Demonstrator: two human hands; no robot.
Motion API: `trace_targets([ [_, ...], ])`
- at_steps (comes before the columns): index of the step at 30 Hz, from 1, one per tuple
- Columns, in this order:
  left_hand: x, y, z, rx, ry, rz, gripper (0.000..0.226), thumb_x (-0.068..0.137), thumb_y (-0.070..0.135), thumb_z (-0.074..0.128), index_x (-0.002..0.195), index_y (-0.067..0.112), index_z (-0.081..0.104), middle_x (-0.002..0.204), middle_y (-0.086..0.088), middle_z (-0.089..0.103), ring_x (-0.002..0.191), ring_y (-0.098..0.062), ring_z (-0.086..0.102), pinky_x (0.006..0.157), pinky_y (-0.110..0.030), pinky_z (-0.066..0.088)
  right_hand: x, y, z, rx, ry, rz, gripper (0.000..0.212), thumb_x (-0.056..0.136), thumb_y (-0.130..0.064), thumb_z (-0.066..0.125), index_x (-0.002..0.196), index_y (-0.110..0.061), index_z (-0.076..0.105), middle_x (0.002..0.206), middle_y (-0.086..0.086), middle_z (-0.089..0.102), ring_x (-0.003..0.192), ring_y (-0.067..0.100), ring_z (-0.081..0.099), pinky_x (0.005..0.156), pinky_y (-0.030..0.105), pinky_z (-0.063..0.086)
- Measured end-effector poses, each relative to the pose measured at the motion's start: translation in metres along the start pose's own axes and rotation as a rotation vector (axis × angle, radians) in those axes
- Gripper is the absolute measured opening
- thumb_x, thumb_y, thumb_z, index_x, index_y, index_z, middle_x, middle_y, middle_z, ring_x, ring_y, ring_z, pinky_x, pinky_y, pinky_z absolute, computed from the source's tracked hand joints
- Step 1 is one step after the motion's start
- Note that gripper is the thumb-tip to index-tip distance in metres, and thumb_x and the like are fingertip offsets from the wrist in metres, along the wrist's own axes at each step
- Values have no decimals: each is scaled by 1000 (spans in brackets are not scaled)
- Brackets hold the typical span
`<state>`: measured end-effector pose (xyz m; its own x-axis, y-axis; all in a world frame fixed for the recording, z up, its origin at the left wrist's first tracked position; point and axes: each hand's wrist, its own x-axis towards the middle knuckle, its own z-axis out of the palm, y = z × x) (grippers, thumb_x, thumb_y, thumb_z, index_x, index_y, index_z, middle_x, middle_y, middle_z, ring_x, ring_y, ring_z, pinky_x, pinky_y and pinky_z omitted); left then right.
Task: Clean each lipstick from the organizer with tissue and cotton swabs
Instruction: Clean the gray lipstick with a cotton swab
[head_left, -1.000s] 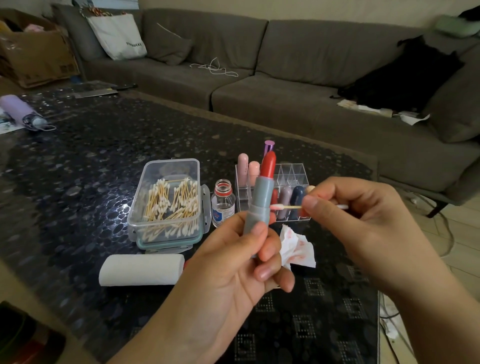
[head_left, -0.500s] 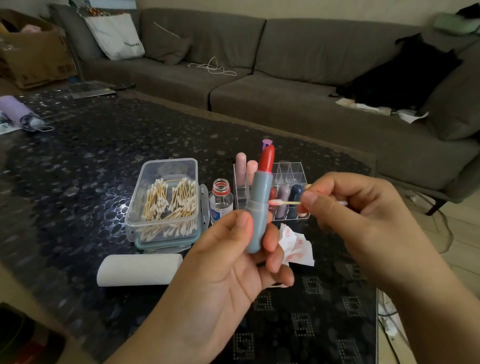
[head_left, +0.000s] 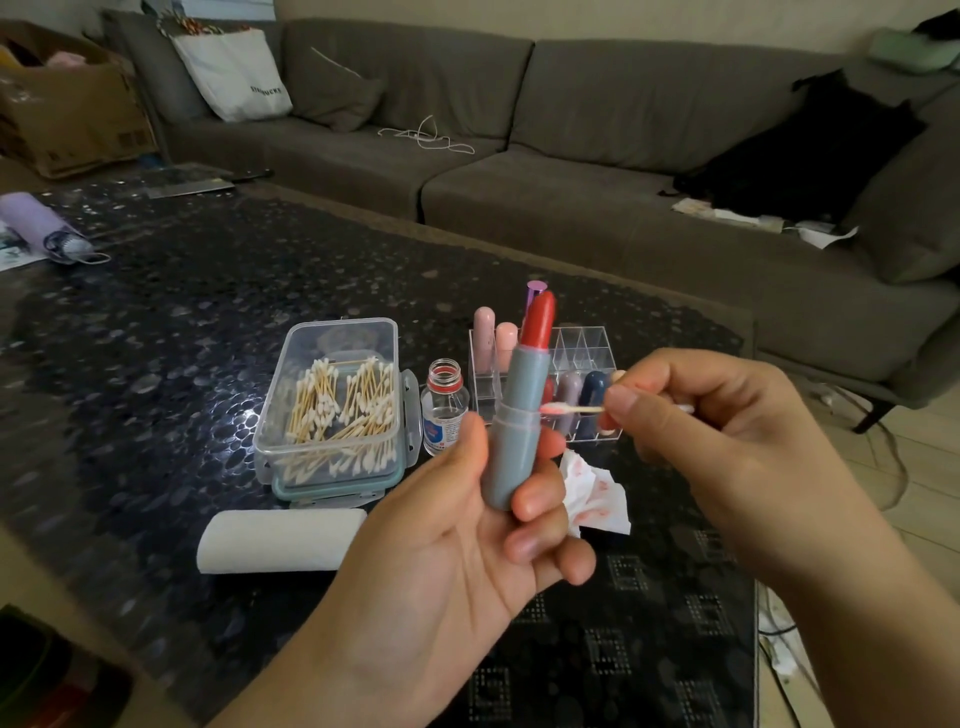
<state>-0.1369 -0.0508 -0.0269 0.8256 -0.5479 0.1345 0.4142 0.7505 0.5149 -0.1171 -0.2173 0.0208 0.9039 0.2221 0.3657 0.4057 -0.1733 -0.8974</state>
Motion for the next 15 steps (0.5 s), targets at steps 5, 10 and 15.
trace_targets([
  [5,-1,-2,2,69,-5,23,15,82,21,71,94,12,66,67,-2,46,55,-12,41,60,-31,48,-2,2,6,21,-41,-28,20,77,-35,68,68,-18,67,53,2,49,52,12,39,53,16,35],
  [10,-1,-2,2,75,-13,0,8,92,20,58,93,15,64,67,-2,48,55,-11,43,61,-30,49,-2,1,4,16,-34,-20,16,77,-32,69,67,-19,67,52,1,51,53,6,43,54,14,36],
  [15,0,-2,-1,63,-20,21,22,87,26,65,99,8,66,72,-6,54,59,-15,51,63,-33,51,-1,0,0,25,-10,-3,15,77,-27,62,64,-23,69,52,-11,53,50,-1,43,52,9,37],
])
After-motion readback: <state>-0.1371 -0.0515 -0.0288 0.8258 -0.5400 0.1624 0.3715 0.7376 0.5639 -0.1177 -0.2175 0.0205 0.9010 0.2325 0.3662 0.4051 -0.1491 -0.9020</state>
